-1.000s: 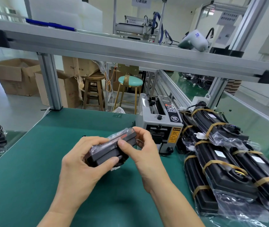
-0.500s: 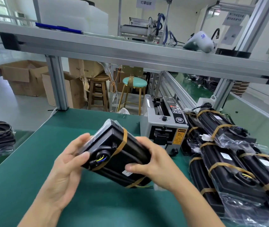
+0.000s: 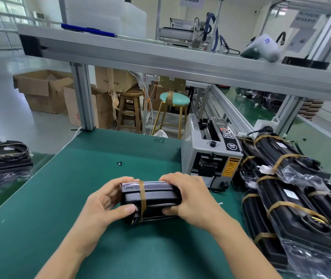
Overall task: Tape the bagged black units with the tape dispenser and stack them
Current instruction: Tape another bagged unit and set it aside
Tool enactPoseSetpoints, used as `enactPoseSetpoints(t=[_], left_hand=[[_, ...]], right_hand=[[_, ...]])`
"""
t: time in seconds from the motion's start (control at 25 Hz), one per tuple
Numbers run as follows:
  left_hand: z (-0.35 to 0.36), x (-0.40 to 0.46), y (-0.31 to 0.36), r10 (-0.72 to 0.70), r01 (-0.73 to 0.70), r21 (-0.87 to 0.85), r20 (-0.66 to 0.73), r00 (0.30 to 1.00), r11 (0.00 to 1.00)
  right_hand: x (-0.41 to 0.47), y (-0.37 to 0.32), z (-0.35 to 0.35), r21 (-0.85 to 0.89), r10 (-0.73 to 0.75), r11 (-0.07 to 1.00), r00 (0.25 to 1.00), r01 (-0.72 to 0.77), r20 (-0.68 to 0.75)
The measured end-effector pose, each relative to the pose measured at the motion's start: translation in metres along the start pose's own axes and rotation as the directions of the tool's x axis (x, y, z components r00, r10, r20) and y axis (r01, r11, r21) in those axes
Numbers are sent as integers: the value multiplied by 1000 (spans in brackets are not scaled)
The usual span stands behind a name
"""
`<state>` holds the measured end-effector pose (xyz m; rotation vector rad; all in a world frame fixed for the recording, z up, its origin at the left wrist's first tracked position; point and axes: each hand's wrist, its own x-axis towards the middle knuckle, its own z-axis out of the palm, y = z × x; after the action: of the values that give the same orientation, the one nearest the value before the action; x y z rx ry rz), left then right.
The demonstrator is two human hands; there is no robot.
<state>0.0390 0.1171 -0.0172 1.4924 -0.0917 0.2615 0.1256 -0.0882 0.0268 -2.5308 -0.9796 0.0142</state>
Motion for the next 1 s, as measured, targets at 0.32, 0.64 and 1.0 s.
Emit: enactPoseSetpoints(t=[0.32, 0.64, 1.0], left_hand=[[16, -3, -23, 175, -164, 77, -167, 970, 983], [20, -4, -24, 209, -189, 123, -180, 961, 974], [22, -9, -22, 201, -184, 114, -164, 966, 976]], right_hand=[[-19, 59, -6, 760, 799, 556, 469, -337, -377], [23, 64, -10, 949, 918, 228, 374, -217, -135], [19, 43, -24, 991, 923, 52, 385, -124, 0]])
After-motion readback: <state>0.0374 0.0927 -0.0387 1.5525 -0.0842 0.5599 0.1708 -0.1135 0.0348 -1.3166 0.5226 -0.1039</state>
